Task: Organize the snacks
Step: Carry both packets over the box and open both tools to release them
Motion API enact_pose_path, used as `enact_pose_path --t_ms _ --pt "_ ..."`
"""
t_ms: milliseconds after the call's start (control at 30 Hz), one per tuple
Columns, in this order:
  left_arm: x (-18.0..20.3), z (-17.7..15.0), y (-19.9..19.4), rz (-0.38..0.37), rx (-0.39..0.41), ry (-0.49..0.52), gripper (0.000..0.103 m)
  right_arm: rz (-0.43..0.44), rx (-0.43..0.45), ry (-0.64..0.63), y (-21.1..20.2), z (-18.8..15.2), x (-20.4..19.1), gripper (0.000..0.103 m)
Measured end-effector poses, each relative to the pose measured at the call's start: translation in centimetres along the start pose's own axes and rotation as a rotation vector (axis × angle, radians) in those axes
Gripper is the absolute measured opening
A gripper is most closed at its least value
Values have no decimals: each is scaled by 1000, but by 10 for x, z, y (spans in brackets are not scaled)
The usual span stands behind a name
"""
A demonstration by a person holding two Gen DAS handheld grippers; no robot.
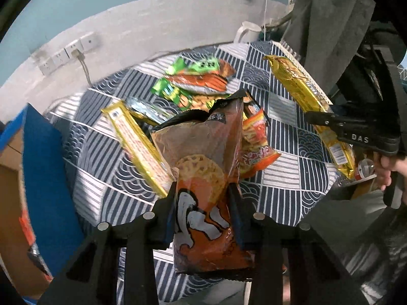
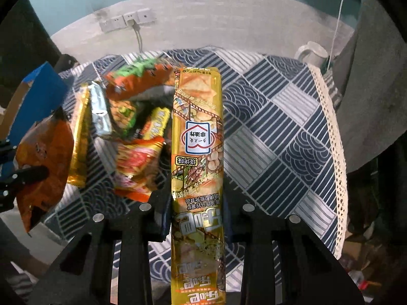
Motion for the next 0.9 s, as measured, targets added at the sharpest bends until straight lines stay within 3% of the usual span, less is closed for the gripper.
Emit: enact_pose_path --t_ms 600,900 --pt "-43 10 -73 58 155 -30 36 43 94 -70 -52 35 -57 30" --pt "-77 5 -102 112 207 -66 36 79 124 -130 -66 56 -106 30"
Point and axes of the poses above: each gripper's, at about its wrist camera, not at the fingertips, and y roughly the way its jaws point, x to its right, z to its top, the point moved 7 cm from there along y, roughly the way its jaws point, and after that the axes turned 1 degree about -z, right-handed, at the moved point
